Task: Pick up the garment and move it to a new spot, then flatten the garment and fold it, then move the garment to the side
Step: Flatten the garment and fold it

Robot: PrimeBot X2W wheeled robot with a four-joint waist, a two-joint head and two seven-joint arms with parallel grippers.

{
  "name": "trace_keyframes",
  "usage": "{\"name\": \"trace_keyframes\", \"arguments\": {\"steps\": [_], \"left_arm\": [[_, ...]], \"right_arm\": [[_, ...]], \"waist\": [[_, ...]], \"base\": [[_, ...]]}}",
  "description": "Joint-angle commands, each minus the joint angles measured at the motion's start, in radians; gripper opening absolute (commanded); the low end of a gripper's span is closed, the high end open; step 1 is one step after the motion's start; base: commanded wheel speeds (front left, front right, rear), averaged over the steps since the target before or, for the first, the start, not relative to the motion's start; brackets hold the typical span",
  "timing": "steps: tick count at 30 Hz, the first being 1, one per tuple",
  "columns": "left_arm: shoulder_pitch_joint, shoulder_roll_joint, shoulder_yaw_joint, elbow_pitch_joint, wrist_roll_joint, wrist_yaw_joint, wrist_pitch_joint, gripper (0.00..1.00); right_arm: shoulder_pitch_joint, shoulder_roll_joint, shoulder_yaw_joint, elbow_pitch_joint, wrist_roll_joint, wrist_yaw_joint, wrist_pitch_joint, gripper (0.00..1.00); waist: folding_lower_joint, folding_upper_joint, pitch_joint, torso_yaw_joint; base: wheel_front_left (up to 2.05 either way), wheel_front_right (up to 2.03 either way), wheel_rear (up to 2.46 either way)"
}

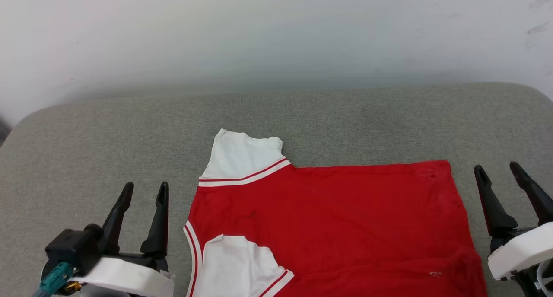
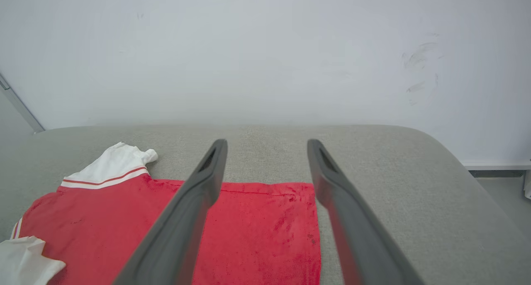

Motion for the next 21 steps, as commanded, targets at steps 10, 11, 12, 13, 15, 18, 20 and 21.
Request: {"name": "trace_keyframes", "arguments": {"steps": [10,11,12,13,15,18,20,21], "left_arm": [[0.11,-0.136,0.169,-0.01,0.162,-0.163,-0.005,1.0],[0.109,-0.147,0.177,-0.004,0.169,-0.179,-0.005,1.0],[0.107,-0.154,0.182,0.003,0.178,-0.193,-0.004,1.0],[0.1,-0.158,0.186,0.01,0.186,-0.208,-0.004,1.0],[0.086,-0.161,0.186,0.029,0.199,-0.233,-0.004,1.0],[0.054,-0.145,0.174,0.058,0.212,-0.259,-0.002,1.0],[0.024,-0.134,0.175,0.068,0.207,-0.272,0.012,1.0],[0.005,-0.124,0.177,0.072,0.209,-0.276,0.022,1.0]], "right_arm": [[0.009,0.11,0.009,0.035,0.0,0.0,-0.18,1.0],[0.009,0.113,0.011,0.041,-0.001,0.0,-0.187,1.0],[0.007,0.114,0.012,0.046,-0.003,0.0,-0.194,1.0],[0.004,0.115,0.014,0.05,-0.003,0.0,-0.199,1.0],[-0.008,0.119,0.016,0.057,-0.001,0.0,-0.206,1.0],[-0.033,0.13,0.021,0.057,0.016,0.0,-0.207,1.0],[-0.045,0.135,0.03,0.051,0.018,0.0,-0.206,1.0],[-0.051,0.136,0.036,0.049,0.017,0.0,-0.206,1.0]], "waist": [[0.0,0.0,0.019,-0.018],[0.0,0.0,0.021,-0.018],[0.0,0.0,0.024,-0.018],[0.0,0.0,0.029,-0.019],[0.0,0.0,0.04,-0.024],[0.0,0.0,0.073,-0.04],[0.0,0.0,0.102,-0.056],[0.0,0.0,0.118,-0.065]], "base": [[0.0,0.0,0.0],[0.0,0.0,0.0],[0.0,0.0,0.0],[0.0,0.0,0.0],[0.0,0.0,0.0],[0.0,0.0,0.0],[0.0,0.0,0.0],[0.0,0.0,0.0]]}}
